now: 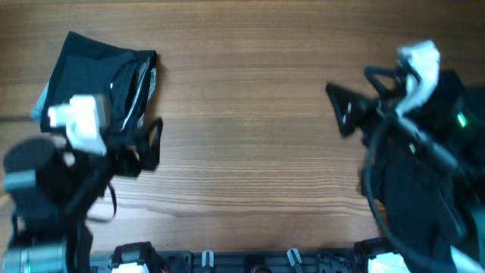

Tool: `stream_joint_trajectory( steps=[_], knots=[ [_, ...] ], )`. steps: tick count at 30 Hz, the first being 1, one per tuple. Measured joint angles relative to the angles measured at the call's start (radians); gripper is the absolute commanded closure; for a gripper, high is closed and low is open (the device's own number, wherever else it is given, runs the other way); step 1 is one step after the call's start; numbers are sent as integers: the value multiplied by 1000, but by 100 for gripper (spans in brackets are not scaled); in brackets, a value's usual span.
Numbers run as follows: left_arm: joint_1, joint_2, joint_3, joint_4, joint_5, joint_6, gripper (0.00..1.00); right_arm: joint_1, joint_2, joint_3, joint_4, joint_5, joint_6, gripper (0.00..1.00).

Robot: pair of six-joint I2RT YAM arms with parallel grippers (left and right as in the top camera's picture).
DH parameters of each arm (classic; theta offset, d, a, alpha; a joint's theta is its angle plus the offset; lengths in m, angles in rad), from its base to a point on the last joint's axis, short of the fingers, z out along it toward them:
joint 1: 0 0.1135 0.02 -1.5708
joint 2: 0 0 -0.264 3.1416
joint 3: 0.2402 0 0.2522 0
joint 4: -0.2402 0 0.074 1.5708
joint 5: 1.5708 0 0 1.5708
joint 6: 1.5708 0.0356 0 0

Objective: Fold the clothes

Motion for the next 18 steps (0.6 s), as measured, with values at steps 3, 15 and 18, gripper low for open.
stream_joint_trajectory(
  steps=[3, 15, 18],
  knots=[
    [-2, -94, 0, -71, -45, 0, 0, 0, -80, 0, -56, -5, -1, 0],
    [-2, -119, 0, -81, -72, 0, 0, 0, -58, 0, -108, -10, 217, 0],
    [-2, -119, 0, -81, -72, 0, 0, 0, -50, 0, -134, 26, 253, 0]
  ],
)
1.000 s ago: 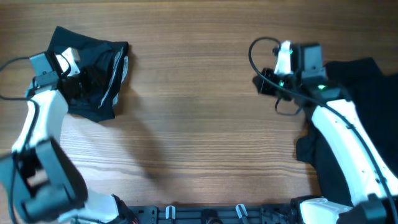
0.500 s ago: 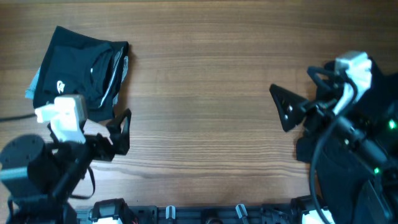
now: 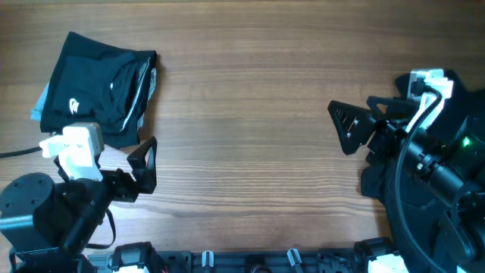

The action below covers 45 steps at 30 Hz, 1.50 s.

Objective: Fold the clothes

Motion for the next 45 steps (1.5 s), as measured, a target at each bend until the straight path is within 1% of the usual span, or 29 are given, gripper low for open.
stream_joint_trajectory(
  steps=[1, 2, 6, 8, 10, 13, 14, 15, 16, 18, 22, 24, 31, 45],
  knots=[
    [0, 0, 0, 0, 0, 0, 0, 0, 0, 0, 0, 11, -3, 1],
    [0, 0, 0, 0, 0, 0, 0, 0, -1, 0, 0, 18, -36, 0],
    [0, 0, 0, 0, 0, 0, 0, 0, -35, -4, 0, 57, -245, 0],
    [0, 0, 0, 0, -3, 0, 0, -3, -95, -58, 68, 98, -327, 0],
    [0, 0, 0, 0, -3, 0, 0, -21, -160, -142, 158, 113, -360, 0],
    [0, 0, -1, -2, -3, 0, 0, -67, -322, -404, 349, 131, -386, 0],
    [0, 0, -2, -3, -4, 0, 0, -79, -386, -511, 398, 135, -393, 0],
    [0, 0, -2, -2, -4, 0, 0, -85, -423, -569, 426, 140, -396, 0],
    [0, 0, -2, -3, -4, 0, 0, -92, -497, -687, 502, 153, -401, 0],
    [0, 0, -2, -4, -6, 0, 0, -98, -650, -892, 564, 171, -408, 0],
    [0, 1, -2, -2, -7, 0, 0, -98, -823, -1113, 676, 174, -408, 0],
    [0, 0, -2, -3, -7, 0, 0, -98, -859, -1197, 732, 174, -408, 0],
    [0, 1, -2, -3, -7, 0, 0, -98, -862, -1372, 914, 174, -408, 0],
    [0, 1, -2, -3, -7, 0, 0, -98, -863, -1384, 922, 171, -408, 0]
  ],
)
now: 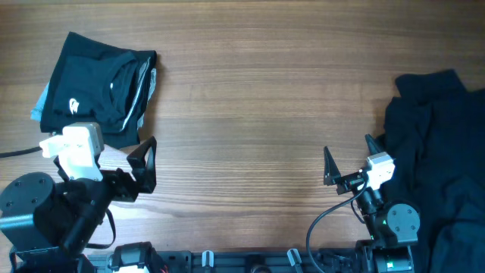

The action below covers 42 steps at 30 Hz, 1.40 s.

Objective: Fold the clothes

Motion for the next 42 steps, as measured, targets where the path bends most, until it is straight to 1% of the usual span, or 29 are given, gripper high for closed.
stream_joint_trajectory(
  steps=[8, 11, 13, 15, 16, 18, 20, 23, 26, 32, 35, 37, 40, 42],
  knots=[
    [0, 0, 0, 0, -1, 0, 0, 0, 0, 0, 0, 0, 0, 0],
    [0, -22, -21, 77, -27, 5, 0, 0, 0, 0, 0, 0, 0, 0],
    [0, -79, -95, 271, -39, 6, 0, 0, 0, 0, 0, 0, 0, 0],
    [0, -171, -216, 416, -47, 7, 0, 0, 0, 0, 1, 0, 0, 0],
    [0, -211, -265, 451, -50, 7, 0, 0, -1, 0, 0, 0, 0, 0],
    [0, -293, -402, 572, -77, 7, 0, 0, -1, 0, 1, 0, 0, 0],
    [0, -360, -539, 644, -96, 7, 0, 0, -1, 0, 1, 0, 0, 0],
    [0, -417, -697, 705, -107, 7, 0, 0, -1, 0, 0, 0, 0, 0],
    [0, -453, -842, 734, -104, 7, 0, 0, -1, 0, 1, 0, 0, 0],
    [0, -471, -943, 740, -100, 7, 0, 0, -1, 0, 0, 0, 0, 0],
    [0, -556, -1001, 766, -100, 7, 0, 0, -1, 0, 1, 0, 0, 0],
    [0, -608, -1043, 810, -97, 7, 0, 0, -1, 0, 1, 0, 0, 0],
    [0, -611, -1104, 901, -92, 7, 0, 0, -1, 0, 0, 0, 0, 0],
    [0, -613, -1136, 925, -88, 6, 0, 0, -1, 0, 1, 0, 0, 0]
  ],
)
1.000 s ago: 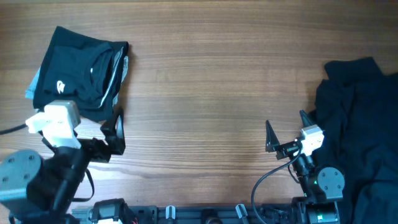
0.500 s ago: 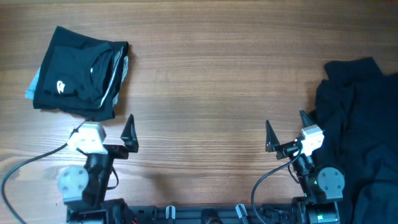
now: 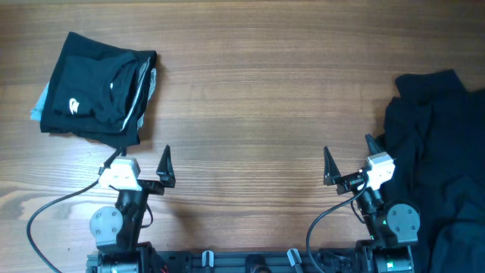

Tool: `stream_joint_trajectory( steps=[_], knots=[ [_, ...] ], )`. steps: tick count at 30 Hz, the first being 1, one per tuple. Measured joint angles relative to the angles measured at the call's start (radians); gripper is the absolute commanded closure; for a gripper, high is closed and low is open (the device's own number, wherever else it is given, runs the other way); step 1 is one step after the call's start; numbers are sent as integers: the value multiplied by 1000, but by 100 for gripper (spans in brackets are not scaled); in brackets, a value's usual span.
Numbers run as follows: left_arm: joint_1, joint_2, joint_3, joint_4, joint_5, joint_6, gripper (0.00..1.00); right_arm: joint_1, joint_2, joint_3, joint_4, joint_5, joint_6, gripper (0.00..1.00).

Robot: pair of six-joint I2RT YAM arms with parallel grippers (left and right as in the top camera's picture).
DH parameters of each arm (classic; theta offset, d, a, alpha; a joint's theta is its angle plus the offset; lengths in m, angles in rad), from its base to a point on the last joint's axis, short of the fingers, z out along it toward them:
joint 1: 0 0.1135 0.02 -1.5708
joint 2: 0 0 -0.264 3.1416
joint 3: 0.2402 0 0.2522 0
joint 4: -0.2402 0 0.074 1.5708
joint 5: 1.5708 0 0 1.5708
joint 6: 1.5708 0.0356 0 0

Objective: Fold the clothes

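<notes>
A folded stack of dark clothes (image 3: 95,87) with a small white logo lies at the far left of the wooden table (image 3: 250,98). A rumpled pile of dark clothes (image 3: 439,144) fills the right side. My left gripper (image 3: 141,158) stands open near the front edge, just below the folded stack, holding nothing. Near the front edge too, my right gripper (image 3: 348,158) is open and empty, its right finger close to the pile's left edge.
A light blue garment edge (image 3: 39,106) peeks out under the folded stack. A black cable (image 3: 53,208) loops from the left arm's base across the front left of the table.
My left arm has moved from the front left corner to a spot near the front edge, further right, its gripper still open. The right arm and the clothes have not moved.
My left gripper was over the folded stack and my right arm reached over the pile at the right. Then the left arm was back at the front left corner. Then the right arm stood low at the front edge, and now the left does too.
</notes>
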Motion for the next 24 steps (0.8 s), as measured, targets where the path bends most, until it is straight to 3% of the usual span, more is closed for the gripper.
stream_joint_trajectory(
  steps=[24],
  knots=[
    [0, 0, -8, 11, 3, 0, 0, 0, 0, 0, 0, 0, 0, 0]
  ],
)
